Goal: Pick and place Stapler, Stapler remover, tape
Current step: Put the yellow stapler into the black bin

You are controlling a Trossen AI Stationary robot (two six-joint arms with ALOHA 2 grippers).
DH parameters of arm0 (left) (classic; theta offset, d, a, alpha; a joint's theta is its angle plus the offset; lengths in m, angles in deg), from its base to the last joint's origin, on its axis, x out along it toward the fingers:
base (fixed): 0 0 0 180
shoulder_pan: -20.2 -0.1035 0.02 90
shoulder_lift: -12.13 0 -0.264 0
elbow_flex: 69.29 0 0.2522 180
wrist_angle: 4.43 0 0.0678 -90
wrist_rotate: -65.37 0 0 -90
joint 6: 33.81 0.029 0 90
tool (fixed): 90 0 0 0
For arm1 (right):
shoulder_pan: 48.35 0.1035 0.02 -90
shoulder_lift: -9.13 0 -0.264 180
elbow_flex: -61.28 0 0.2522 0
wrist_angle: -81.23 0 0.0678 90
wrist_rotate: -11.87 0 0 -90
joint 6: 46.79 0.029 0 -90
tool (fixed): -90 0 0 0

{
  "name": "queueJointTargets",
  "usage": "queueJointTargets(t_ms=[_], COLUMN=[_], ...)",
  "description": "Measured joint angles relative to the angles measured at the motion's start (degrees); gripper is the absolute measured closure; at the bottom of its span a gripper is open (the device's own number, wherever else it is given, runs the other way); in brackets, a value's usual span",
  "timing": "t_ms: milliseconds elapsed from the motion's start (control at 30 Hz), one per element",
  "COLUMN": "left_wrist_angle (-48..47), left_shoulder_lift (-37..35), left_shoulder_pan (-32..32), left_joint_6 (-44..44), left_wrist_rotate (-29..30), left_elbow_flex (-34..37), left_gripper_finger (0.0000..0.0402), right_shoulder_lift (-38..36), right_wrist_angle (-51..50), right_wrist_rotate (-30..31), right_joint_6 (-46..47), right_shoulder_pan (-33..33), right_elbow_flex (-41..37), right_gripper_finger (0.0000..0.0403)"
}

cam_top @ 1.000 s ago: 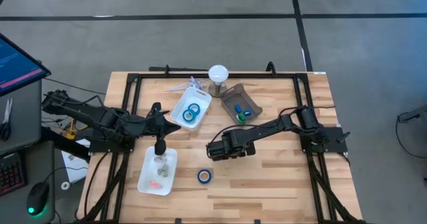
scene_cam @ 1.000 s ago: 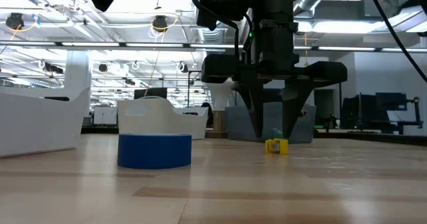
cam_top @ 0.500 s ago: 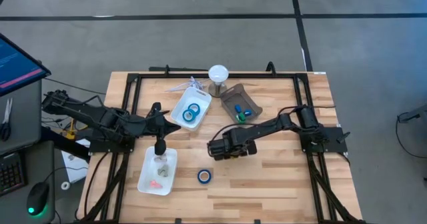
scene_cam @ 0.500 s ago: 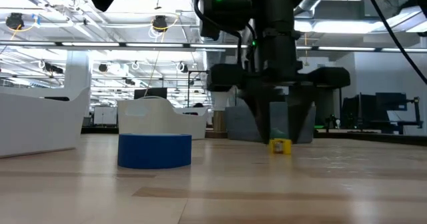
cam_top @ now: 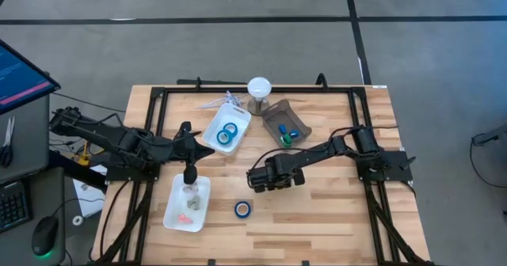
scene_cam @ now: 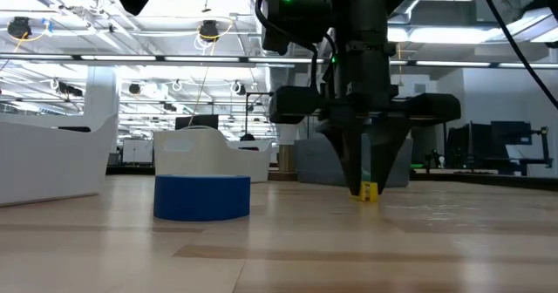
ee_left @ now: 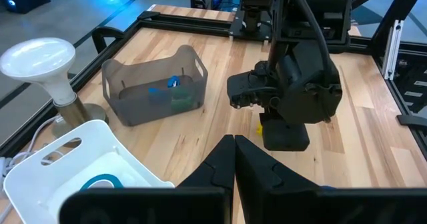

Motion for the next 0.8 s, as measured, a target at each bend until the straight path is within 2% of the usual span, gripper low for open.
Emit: queueJointTargets(t_ms=[100, 200, 500, 667, 800], left_wrist_angle=[-0.02, -0.02, -0.07, -0.07, -0.07], left_shoulder_lift=[0.0, 0.0, 0.0, 0.0, 0.0], left_shoulder_pan=[0.0, 0.0, -0.01, 0.0, -0.01], left_joint_6=[-0.01, 0.01, 0.01, 0.01, -0.01], left_wrist_rotate=[0.02, -0.01, 0.02, -0.01, -0.01], left_elbow_flex=[0.0, 0.0, 0.0, 0.0, 0.0], left_gripper_finger=[0.04, 0.04, 0.04, 0.04, 0.04], right_shoulder_lift=[-0.02, -0.04, -0.54, -0.57, -0.57], right_wrist_angle=[-0.02, -0.02, -0.92, -6.56, -9.8], right_wrist_rotate=[0.19, 0.19, 2.08, 2.35, 4.81], right_joint_6=[-0.01, -0.01, -1.09, -4.57, -6.98], right_shoulder_pan=[0.02, 0.02, -0.21, -1.27, -2.48], right_elbow_flex=[0.0, 0.02, 0.04, 2.9, 5.39], right_gripper_finger=[0.0333, 0.0343, 0.0336, 0.0336, 0.0336])
